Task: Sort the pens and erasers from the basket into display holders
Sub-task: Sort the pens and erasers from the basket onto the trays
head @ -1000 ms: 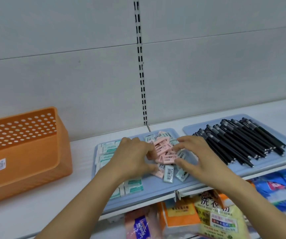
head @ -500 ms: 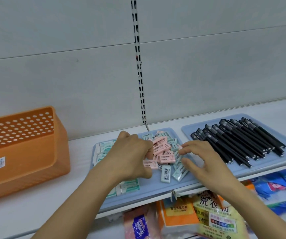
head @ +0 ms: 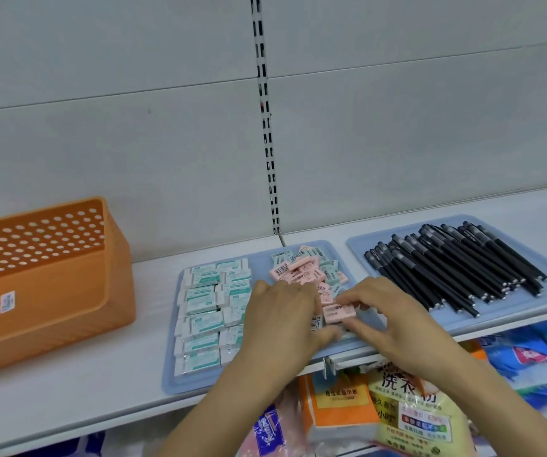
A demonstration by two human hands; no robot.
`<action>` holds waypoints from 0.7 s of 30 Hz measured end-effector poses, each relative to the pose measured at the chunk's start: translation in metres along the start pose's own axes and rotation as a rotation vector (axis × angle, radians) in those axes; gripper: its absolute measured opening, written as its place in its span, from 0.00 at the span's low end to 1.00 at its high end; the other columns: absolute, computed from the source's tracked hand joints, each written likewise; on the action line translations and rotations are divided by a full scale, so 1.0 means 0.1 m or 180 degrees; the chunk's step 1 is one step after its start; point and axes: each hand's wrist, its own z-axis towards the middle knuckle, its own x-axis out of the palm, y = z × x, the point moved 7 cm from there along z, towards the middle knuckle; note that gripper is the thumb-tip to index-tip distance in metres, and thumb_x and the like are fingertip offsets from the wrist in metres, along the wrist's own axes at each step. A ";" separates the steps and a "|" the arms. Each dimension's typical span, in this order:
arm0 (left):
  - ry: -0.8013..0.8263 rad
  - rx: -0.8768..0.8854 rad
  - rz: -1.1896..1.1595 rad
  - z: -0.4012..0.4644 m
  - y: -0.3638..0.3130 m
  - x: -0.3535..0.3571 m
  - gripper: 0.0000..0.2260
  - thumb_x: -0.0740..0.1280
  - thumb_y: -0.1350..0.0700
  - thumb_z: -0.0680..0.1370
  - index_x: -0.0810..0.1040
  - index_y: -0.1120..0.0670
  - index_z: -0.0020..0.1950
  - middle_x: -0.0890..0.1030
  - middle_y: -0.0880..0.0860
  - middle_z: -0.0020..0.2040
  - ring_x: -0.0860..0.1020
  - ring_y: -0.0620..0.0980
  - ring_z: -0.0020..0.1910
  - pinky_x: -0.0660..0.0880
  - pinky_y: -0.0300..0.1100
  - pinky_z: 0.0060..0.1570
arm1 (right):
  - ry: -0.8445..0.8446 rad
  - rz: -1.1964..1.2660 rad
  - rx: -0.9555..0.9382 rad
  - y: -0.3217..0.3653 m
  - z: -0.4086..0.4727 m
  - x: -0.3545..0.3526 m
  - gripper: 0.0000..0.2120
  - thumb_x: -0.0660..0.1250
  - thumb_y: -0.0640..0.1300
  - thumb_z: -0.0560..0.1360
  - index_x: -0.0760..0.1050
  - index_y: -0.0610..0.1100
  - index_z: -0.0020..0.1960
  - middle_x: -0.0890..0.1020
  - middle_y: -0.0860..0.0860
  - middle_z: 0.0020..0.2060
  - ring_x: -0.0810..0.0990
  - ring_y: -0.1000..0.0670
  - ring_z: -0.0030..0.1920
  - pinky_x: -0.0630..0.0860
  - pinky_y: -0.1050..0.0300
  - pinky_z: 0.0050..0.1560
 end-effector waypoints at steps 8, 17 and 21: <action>0.0328 -0.0026 -0.0092 -0.05 0.06 0.12 0.13 0.70 0.43 0.74 0.79 0.44 0.56 0.81 0.46 0.53 0.74 0.50 0.54 0.62 0.45 0.56 | 0.0327 0.0214 0.0204 -0.11 -0.04 -0.02 0.11 0.74 0.43 0.73 0.78 0.57 0.50 0.78 0.62 0.46 0.73 0.62 0.52 0.64 0.74 0.49; -0.0393 -0.0378 -0.1535 0.00 0.16 -0.05 0.18 0.63 0.40 0.78 0.75 0.44 0.65 0.71 0.44 0.59 0.70 0.42 0.60 0.68 0.38 0.58 | 0.0012 0.0703 0.0457 -0.20 0.07 -0.09 0.15 0.66 0.65 0.72 0.77 0.62 0.57 0.76 0.66 0.55 0.75 0.61 0.58 0.69 0.66 0.56; -0.0146 -0.1522 -0.2862 0.31 0.27 0.12 0.32 0.50 0.34 0.79 0.51 0.47 0.80 0.52 0.46 0.80 0.51 0.46 0.78 0.51 0.49 0.74 | -0.0030 0.1561 0.1057 -0.25 0.38 0.06 0.30 0.55 0.68 0.75 0.64 0.58 0.73 0.67 0.62 0.72 0.66 0.61 0.70 0.62 0.58 0.69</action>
